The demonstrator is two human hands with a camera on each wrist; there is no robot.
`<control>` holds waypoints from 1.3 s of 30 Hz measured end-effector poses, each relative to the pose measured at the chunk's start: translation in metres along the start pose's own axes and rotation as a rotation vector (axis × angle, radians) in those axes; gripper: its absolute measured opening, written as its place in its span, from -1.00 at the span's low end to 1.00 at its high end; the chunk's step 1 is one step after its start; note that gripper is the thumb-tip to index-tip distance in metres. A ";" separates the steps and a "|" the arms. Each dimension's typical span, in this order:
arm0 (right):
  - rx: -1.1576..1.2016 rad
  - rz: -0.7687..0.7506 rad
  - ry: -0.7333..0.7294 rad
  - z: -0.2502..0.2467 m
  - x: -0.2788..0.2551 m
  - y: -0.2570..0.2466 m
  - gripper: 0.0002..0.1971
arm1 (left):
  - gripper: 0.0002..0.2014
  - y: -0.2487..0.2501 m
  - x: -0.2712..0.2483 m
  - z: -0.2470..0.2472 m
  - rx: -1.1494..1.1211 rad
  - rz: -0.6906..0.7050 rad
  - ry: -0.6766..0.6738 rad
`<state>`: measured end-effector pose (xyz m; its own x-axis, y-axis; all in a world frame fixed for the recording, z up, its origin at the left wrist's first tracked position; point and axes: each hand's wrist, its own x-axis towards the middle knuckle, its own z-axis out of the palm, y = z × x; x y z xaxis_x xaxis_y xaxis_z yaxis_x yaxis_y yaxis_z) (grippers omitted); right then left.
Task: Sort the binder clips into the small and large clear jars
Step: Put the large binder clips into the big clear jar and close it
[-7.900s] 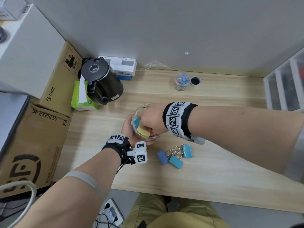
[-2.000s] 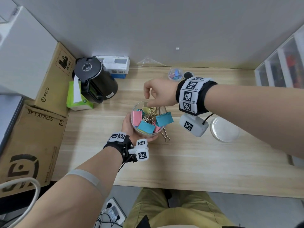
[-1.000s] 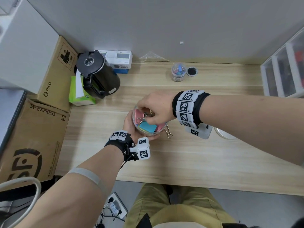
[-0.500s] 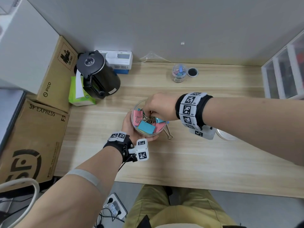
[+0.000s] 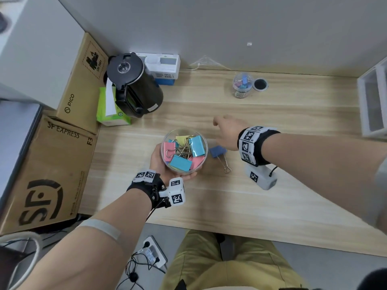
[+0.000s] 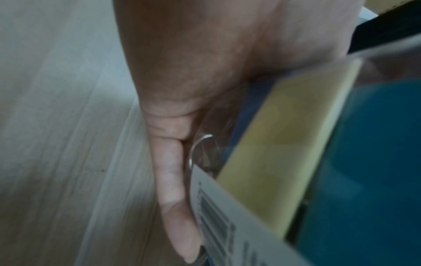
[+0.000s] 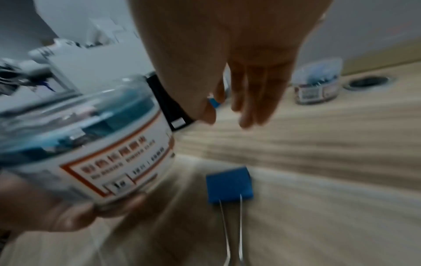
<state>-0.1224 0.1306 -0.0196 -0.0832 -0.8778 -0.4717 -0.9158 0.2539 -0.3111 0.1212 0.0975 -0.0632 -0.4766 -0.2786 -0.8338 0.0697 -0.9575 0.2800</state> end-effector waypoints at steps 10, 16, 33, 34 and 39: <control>-0.182 0.155 -0.053 0.074 0.000 -0.009 -0.62 | -0.18 -0.004 0.006 -0.027 -0.056 -0.002 0.011; 0.073 0.139 0.067 0.045 0.001 0.001 -0.62 | -0.17 0.000 0.007 -0.021 -0.064 -0.014 0.016; -0.145 -0.301 0.303 -0.032 -0.033 -0.033 -0.52 | -0.31 -0.004 0.009 0.074 -0.069 0.007 -0.032; -0.142 -0.290 0.320 -0.029 -0.033 -0.030 -0.52 | -0.30 -0.005 0.009 0.079 -0.063 0.010 -0.047; -0.092 -0.342 0.452 -0.028 -0.042 -0.010 -0.53 | -0.28 -0.010 0.014 0.088 -0.050 0.000 -0.047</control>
<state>-0.1201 0.1535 0.0262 0.0829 -0.9953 0.0492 -0.9490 -0.0939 -0.3011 0.0369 0.1095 -0.0364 -0.5168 -0.2755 -0.8106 0.1130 -0.9605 0.2544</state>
